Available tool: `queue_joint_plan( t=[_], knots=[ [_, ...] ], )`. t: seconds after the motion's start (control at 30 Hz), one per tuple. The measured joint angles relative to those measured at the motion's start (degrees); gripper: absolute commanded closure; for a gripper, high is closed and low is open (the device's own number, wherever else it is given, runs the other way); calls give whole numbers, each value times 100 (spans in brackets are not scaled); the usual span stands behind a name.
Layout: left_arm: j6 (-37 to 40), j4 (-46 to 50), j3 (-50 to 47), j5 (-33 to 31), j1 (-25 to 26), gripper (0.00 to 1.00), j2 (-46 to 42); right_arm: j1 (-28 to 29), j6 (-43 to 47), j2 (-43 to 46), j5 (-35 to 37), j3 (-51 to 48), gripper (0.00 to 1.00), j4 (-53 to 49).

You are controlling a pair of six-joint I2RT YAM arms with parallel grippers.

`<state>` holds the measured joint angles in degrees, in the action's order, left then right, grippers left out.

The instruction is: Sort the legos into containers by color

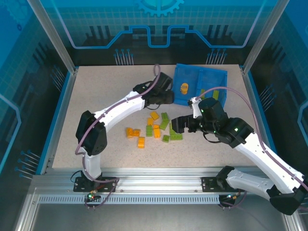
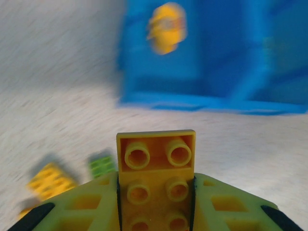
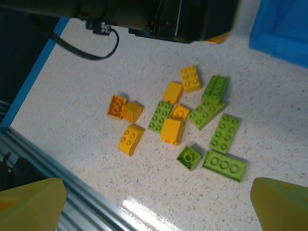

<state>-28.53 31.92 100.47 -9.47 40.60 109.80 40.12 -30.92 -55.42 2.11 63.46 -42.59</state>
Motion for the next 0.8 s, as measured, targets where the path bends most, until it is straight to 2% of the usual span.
queue_joint_plan(
  t=[0.07, 0.17, 0.43, 0.57, 0.67, 0.8],
  knots=[
    [380, -140, 431, -94, 208, 73, 114, 0, -44, 85, 160, 0, 0, 15],
    [809, -459, 1060, -232, 249, 73, 579, 0, -87, 203, 321, -22, 0, 11],
    [1370, -844, 2765, -688, 153, 72, 2688, 0, -190, 717, 603, -249, 0, -107],
    [1392, -822, 3491, -804, 153, 62, 3567, -2, -234, 925, 682, -321, 0, -210],
    [1360, -789, 3578, -852, 153, 53, 3794, -2, -258, 1012, 695, -354, 0, -289],
    [1237, -787, 3578, -874, 153, 51, 3792, -2, -258, 1034, 713, -354, 0, -350]
  ],
)
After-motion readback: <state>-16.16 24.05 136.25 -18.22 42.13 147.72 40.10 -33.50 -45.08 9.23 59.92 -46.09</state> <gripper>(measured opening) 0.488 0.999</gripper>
